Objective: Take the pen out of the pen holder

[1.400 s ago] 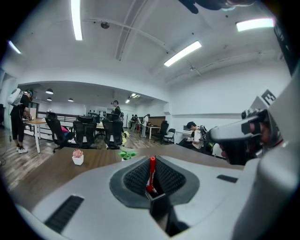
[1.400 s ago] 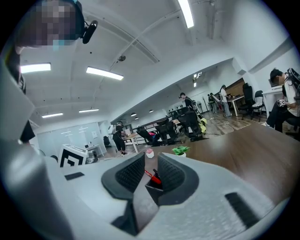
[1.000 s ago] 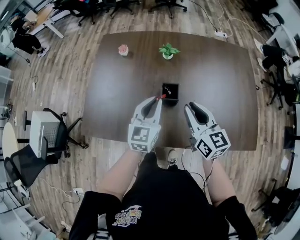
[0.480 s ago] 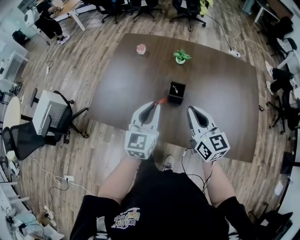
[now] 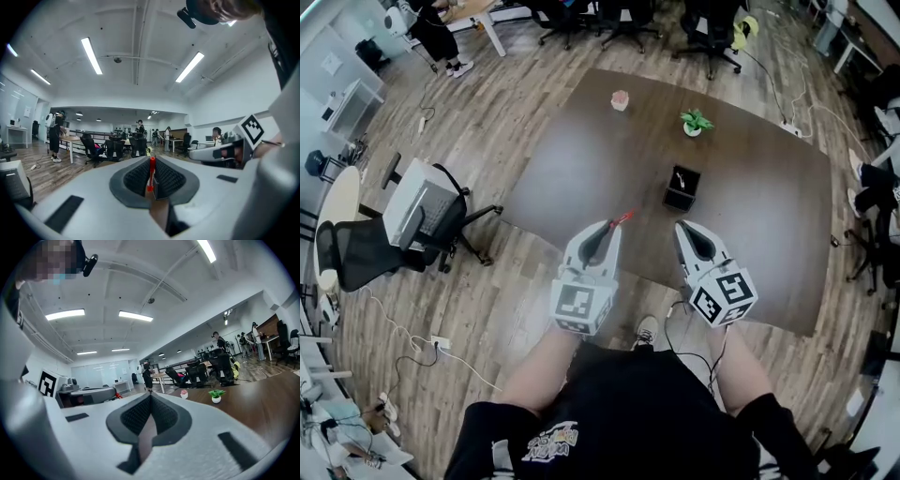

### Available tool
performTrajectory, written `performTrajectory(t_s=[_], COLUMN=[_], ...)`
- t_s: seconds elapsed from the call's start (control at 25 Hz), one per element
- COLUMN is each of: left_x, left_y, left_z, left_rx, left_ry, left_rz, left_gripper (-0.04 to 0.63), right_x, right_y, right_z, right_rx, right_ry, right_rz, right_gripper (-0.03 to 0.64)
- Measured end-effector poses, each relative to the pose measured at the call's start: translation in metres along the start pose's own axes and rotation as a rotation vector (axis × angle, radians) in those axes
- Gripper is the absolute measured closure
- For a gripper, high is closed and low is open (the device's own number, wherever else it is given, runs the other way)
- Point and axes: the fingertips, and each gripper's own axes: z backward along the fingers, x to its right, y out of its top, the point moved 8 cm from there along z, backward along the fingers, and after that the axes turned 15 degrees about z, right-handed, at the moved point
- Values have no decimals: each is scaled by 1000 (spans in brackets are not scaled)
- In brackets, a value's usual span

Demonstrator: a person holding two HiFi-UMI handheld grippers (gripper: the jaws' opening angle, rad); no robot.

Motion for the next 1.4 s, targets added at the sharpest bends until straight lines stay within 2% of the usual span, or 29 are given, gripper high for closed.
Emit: performTrajectory(t_s=[0.16, 0.32, 0.52, 0.76, 1.08, 1.28, 1.4], left_x=[-29, -70, -119, -149, -136, -104, -83], left_y=[2, 10, 22, 26, 27, 26, 25], left_z=[23, 44, 64, 78, 92, 105, 120], left_rx=[-13, -28, -71, -111, -154, -151, -138], left_ry=[-16, -70, -168, -322, -480, -519, -515], left_rz=[-4, -10, 10, 6, 14, 18, 20], left_gripper=[566, 566, 566, 566, 566, 566, 566], right_x=[-29, -70, -121, -167, -203, -208, -212], right_y=[3, 9, 13, 11, 19, 28, 31], right_z=[-20, -45, -68, -65, -23, 13, 38], right_rx=[1, -10, -12, -22, -46, -42, -40], right_ry=[-21, -73, -170, -331, -504, -537, -529], right_rz=[0, 5, 6, 8, 6, 27, 42], right_gripper=[611, 612, 612, 612, 611, 612, 612])
